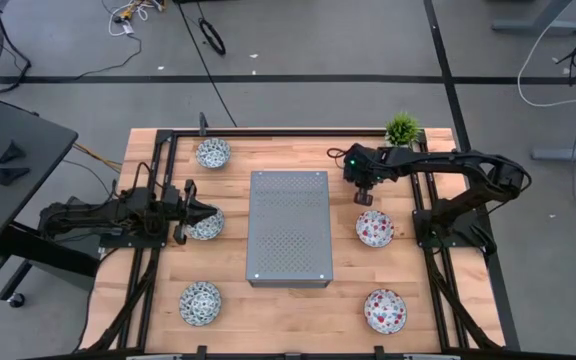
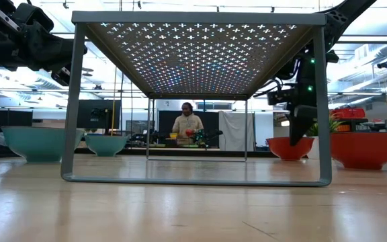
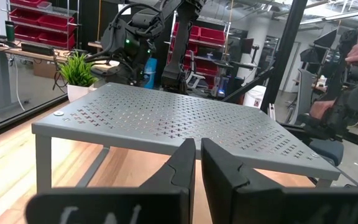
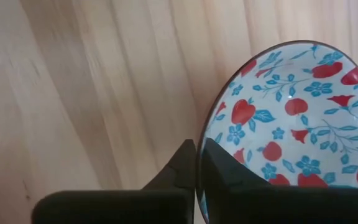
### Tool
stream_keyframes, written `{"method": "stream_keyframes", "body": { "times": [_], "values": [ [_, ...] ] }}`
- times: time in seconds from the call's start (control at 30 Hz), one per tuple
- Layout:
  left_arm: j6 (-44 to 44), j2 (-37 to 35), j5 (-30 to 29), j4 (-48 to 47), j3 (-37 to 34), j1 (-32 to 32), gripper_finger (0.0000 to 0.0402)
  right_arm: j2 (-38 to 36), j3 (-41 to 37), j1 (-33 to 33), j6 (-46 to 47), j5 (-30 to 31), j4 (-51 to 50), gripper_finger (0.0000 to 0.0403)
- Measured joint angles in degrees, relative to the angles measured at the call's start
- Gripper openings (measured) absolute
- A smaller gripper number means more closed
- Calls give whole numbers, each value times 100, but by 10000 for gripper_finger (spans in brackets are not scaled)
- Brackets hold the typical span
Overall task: Pick & Place Mini bowls
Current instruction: Put the top red bowl on the shelf
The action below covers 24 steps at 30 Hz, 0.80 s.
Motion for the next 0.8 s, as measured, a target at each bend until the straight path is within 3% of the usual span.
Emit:
{"method": "stream_keyframes", "body": {
  "times": [0.63, 0.8],
  "values": [
    [1, -1, 0, 1, 1, -2, 32, -889, -20, 4, -100, 74, -389, 0],
    [-1, -1, 0, 1, 0, 0, 32, -1106, 305, 29, -156, 226, -941, 0]
  ]
}}
